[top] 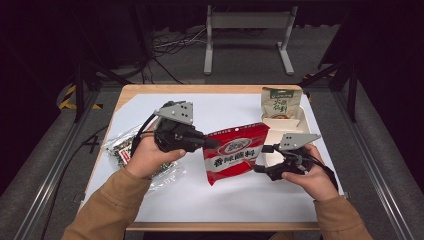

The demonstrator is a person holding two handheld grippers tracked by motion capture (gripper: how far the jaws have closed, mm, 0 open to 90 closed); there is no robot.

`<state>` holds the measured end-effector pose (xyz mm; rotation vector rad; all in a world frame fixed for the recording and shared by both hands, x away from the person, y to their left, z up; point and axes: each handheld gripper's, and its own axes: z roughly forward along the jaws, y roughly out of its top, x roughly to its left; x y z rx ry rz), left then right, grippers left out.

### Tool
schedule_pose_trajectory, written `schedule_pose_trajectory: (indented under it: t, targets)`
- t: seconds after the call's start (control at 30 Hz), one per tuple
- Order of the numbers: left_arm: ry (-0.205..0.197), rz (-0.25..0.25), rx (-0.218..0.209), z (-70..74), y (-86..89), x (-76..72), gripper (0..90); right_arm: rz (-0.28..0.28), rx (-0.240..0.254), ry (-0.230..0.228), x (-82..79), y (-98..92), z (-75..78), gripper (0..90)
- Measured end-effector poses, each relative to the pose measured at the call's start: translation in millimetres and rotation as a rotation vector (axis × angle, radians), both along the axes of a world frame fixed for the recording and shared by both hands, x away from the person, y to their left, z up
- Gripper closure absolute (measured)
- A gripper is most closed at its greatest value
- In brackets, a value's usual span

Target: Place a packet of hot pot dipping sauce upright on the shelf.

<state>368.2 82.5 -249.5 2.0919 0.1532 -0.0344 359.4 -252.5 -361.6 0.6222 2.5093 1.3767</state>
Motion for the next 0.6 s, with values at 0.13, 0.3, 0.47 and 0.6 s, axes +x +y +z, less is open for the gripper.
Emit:
schedule_pose_trajectory:
  t: [0.13,0.3,0.47,0.6]
  targets:
    - [-0.008,-0.028,-0.005,1.3,-3.6,-3.5,89.3,0.08,0.007,-0.003,-1.8,9.1,-4.1,31.0]
    - [-0.03,-0.058,-0.003,3.2,-7.7,-8.7,89.4,0.143,0.013,-0.004,-1.8,16.2,-10.1,31.6]
    - [-0.037,-0.056,-0.014,5.4,-7.5,-9.1,89.4,0.167,0.02,-0.01,-2.3,17.3,-12.5,32.4]
    - [-0.044,-0.035,-0.029,5.9,-5.3,-8.0,89.4,0.174,0.003,-0.015,-4.4,18.3,-11.7,42.3]
